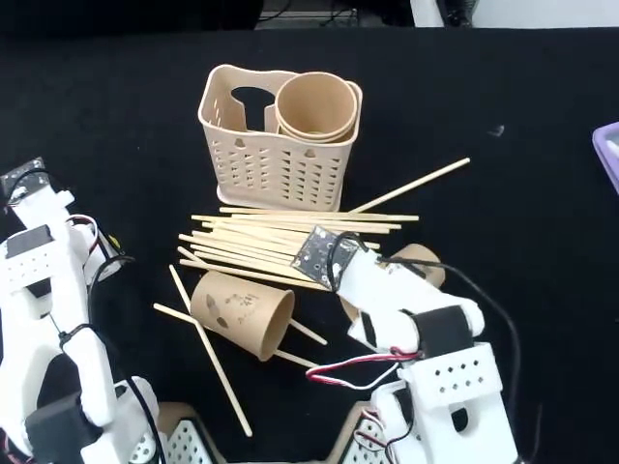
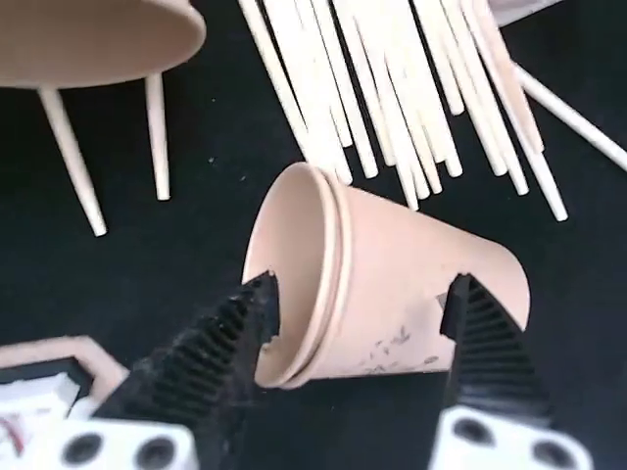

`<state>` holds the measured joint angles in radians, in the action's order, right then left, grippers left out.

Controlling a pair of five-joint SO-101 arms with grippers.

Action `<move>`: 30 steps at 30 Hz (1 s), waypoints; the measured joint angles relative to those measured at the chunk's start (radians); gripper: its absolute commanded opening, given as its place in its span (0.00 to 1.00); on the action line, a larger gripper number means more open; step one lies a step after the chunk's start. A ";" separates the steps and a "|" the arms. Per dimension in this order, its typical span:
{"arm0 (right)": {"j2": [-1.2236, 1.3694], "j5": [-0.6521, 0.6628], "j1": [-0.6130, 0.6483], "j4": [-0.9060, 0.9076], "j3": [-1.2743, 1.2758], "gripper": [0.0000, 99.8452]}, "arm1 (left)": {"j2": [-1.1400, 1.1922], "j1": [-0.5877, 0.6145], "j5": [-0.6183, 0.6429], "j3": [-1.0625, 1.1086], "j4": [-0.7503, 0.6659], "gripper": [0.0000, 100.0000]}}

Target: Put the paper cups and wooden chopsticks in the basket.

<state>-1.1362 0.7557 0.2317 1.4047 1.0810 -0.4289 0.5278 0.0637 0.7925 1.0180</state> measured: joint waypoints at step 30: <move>0.000 -0.054 -0.457 -0.157 -0.364 0.01 | 0.000 0.000 0.000 0.000 0.000 0.21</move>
<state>-1.1362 0.7020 -0.2256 1.2482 0.7173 -0.4289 0.5278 0.0637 0.7925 1.0180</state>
